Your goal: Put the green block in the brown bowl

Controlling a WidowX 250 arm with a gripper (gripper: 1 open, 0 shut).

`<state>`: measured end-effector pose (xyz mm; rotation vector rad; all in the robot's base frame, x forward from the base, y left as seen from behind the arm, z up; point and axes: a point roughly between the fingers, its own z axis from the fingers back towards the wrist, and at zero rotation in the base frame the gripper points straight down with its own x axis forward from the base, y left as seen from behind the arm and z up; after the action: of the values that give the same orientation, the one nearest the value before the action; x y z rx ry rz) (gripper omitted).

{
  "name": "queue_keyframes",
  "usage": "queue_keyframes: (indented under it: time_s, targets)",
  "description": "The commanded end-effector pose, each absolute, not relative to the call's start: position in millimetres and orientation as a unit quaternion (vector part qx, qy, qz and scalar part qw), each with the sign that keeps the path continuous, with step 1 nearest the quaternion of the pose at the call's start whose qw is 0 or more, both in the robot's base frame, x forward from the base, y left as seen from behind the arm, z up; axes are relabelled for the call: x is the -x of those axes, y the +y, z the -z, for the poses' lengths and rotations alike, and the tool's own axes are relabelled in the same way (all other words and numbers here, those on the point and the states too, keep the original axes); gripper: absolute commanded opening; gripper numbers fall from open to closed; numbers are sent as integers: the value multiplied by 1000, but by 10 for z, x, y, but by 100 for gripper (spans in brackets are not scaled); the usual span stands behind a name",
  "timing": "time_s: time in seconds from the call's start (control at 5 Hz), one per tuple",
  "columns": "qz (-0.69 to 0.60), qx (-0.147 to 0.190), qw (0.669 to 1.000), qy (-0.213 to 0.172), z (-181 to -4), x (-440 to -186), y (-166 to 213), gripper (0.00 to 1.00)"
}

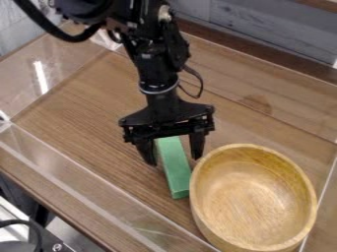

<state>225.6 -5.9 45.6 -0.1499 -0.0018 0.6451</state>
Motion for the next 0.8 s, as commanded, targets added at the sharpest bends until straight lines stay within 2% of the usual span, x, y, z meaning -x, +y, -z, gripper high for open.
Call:
queue_keyframes:
  time_s: [0.0,0.6]
  targets:
    - [-317,79,945,-14,-494,-2310,-60,100]
    - [-325,80,942,-10,-482,-2329,-27,100]
